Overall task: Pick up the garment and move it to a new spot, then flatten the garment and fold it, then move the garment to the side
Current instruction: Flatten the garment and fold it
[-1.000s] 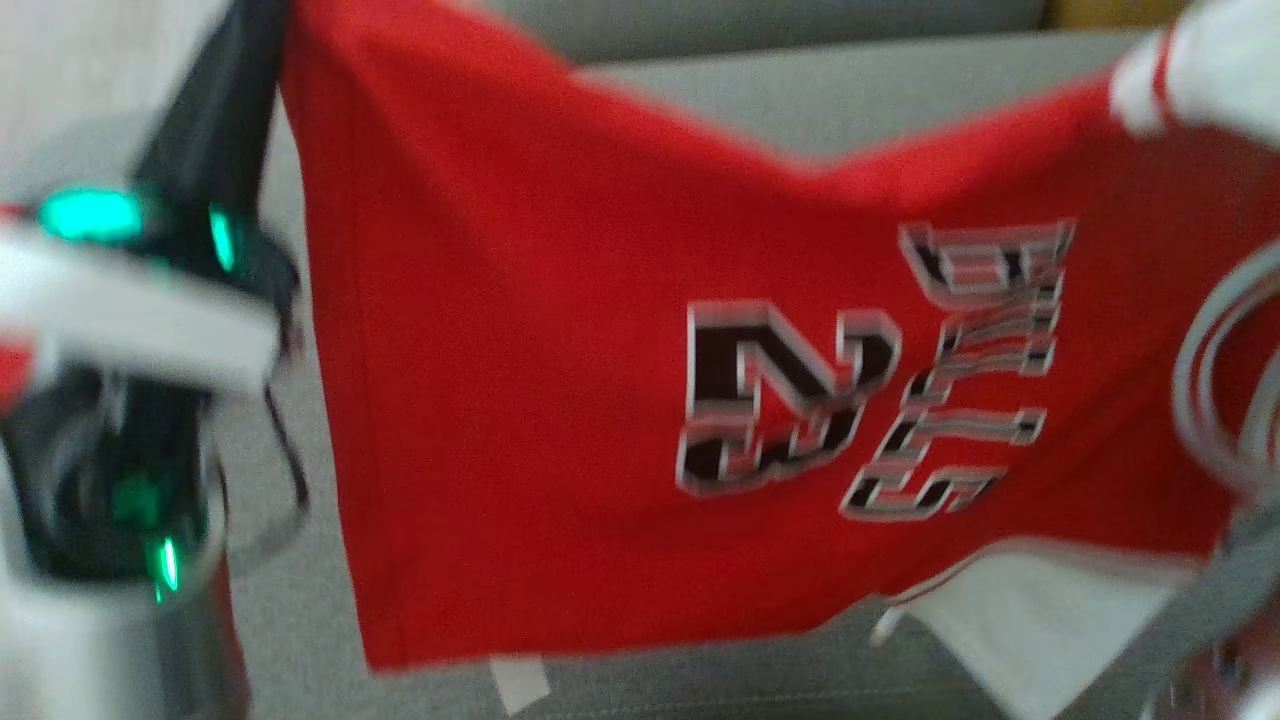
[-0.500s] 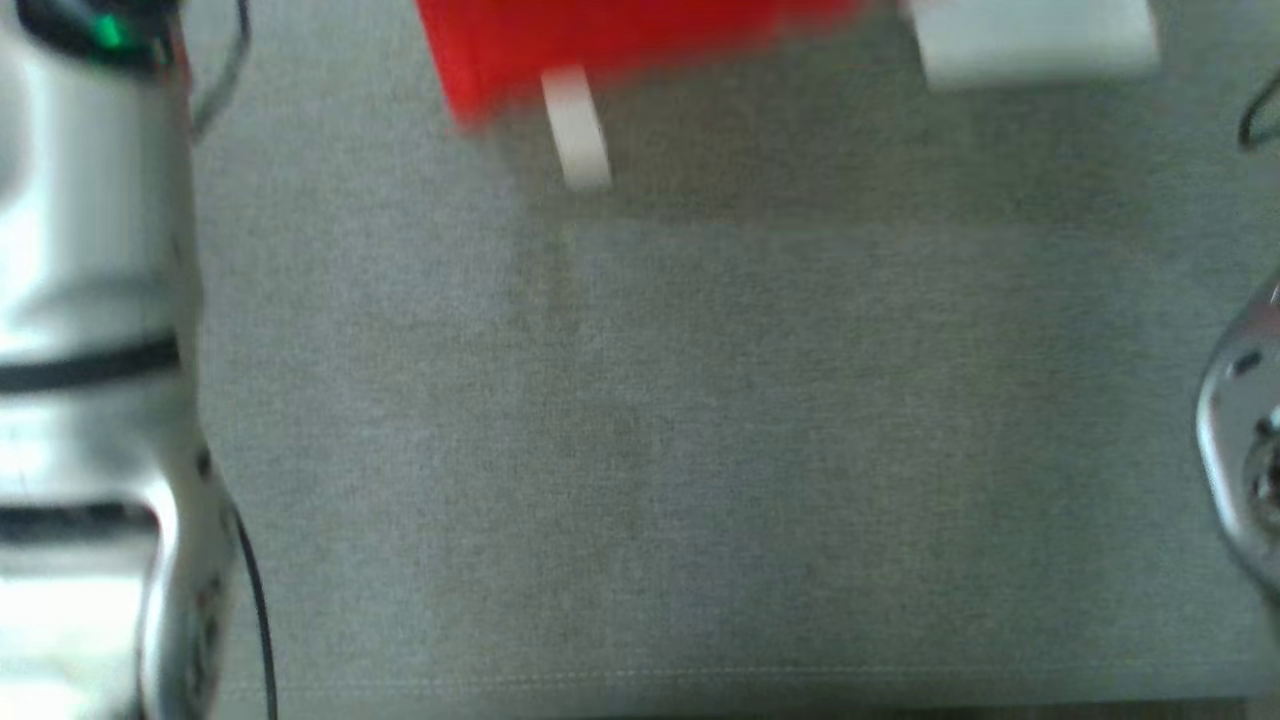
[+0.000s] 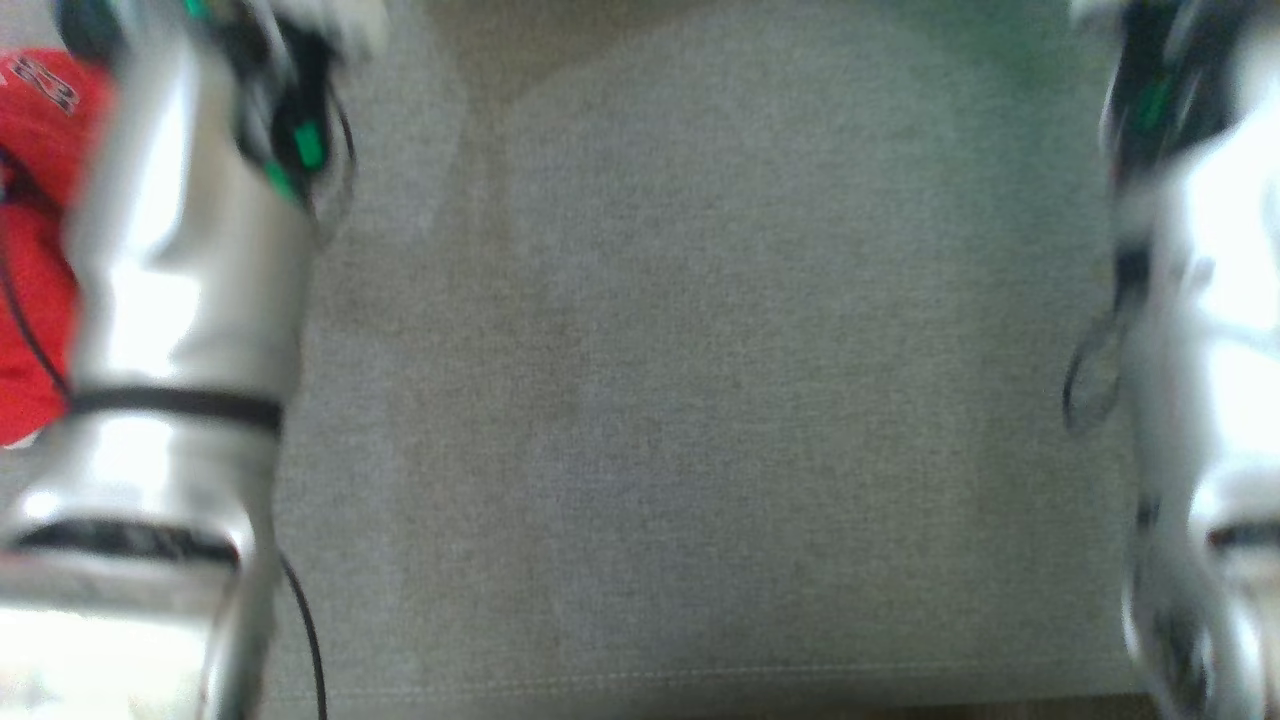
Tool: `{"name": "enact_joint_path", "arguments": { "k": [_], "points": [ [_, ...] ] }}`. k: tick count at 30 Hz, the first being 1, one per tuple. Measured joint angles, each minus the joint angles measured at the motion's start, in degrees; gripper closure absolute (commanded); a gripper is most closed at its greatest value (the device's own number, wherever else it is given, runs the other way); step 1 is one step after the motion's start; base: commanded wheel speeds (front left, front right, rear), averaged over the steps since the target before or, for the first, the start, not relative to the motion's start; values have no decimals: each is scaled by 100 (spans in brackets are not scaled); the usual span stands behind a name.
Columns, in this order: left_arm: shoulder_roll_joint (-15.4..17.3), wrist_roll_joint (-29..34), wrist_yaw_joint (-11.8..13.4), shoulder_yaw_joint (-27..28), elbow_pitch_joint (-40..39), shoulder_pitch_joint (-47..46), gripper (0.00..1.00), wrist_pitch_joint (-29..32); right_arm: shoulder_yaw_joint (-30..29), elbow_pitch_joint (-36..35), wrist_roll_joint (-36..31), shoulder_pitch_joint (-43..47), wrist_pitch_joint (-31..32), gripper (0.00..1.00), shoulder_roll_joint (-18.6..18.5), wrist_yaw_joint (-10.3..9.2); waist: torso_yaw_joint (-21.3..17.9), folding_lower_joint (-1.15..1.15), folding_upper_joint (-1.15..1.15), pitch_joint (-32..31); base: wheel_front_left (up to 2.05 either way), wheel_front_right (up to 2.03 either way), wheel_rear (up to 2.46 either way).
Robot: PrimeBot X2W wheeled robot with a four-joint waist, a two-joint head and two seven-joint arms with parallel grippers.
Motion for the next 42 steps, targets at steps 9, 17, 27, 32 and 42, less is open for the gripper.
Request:
{"name": "enact_joint_path", "arguments": {
  "k": [9,17,27,32,42],
  "points": [
    [156,-302,-170,-59,-498,2323,100,-248,119,-1696,437,3128,832,100,-308,0,-103,0,0,-760,0,0,0],
    [191,-410,304,-90,-2280,4949,100,-125,-590,-3533,143,5723,1957,100,7,0,-110,-1,1,-1497,0,0,0],
    [109,-715,1050,-308,-4518,7098,100,385,-918,-4756,332,7364,2682,100,183,0,-11,-1,1,-1511,0,0,0],
    [141,-710,1173,-349,-4789,6921,100,682,-896,-4704,203,7067,2784,100,185,0,20,-1,0,-1450,0,0,0],
    [199,-660,1252,-426,-4744,5971,100,1144,-868,-4537,-349,5707,3303,100,181,0,58,-1,0,-1207,0,0,0]
  ]
}}
